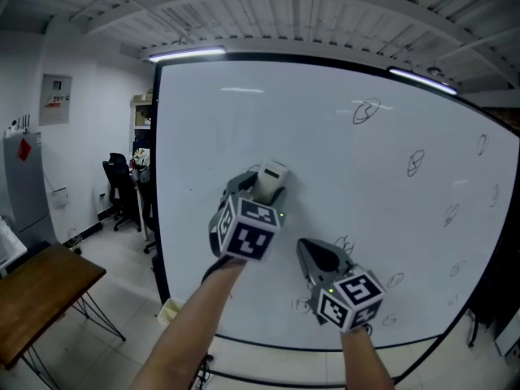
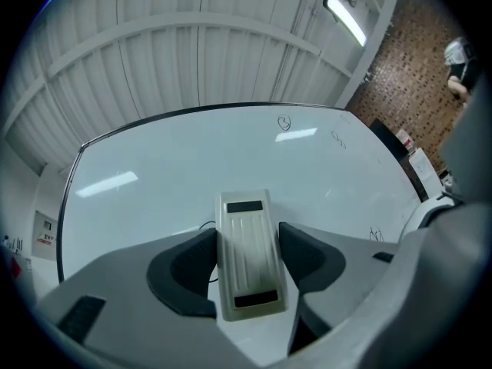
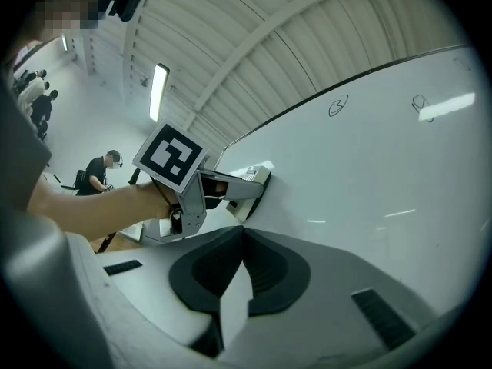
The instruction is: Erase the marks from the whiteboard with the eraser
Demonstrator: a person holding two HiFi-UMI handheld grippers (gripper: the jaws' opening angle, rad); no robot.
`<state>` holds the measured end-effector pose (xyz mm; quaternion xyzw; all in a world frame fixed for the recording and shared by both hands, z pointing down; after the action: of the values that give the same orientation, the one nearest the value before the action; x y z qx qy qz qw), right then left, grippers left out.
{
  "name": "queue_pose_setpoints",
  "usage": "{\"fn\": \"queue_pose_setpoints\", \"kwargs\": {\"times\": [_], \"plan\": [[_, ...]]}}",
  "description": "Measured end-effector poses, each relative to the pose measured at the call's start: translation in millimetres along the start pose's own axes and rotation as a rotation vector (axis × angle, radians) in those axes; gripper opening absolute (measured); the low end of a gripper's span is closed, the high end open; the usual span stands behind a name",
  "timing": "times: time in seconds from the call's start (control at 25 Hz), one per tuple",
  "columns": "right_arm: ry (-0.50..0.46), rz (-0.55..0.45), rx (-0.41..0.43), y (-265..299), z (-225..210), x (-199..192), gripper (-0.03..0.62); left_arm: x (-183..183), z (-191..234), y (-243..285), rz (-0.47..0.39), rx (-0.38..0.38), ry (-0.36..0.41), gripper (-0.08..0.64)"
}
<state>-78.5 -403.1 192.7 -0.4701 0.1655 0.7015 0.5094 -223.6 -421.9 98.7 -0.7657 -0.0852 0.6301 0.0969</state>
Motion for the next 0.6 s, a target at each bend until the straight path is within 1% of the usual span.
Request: {"fn": "queue_pose_setpoints", "kwargs": {"times": [0.16,0.24,0.44,0.6], "plan": [[0.002,0.000,0.003,4.8,1.8,-0.1,-0.009,0.3,1.8,2.6,-0.003,-0.024,-0.014,0.256],[0.002,-0.001,0.005,6.2,3.2,0.0,-0.009,0.9,7.9,1.6,-0.008,-0.022,-0.027,0.256],[0.001,0.005,-0.008,2.4,3.0,-0.7,-0.009,4.3,43.6,-7.8,-0.032,0.042,-0.066,0.257],[0.007,0.006,-0.019,-4.5,1.2,-2.9,-0.009,3.4,84.6,-17.2,-0.046,0.124,-0.116,0.256]]}}
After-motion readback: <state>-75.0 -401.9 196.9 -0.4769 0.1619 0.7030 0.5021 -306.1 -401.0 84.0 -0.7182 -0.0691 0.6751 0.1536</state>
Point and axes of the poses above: the fingertips, and each gripper's own axes: y forward along the fingers, z to its left, x out of its top, the point moved 6 cm from there along -y, backward along the fingers, and after that the axes turned 14 degrees about -y, right-handed, at the moved point
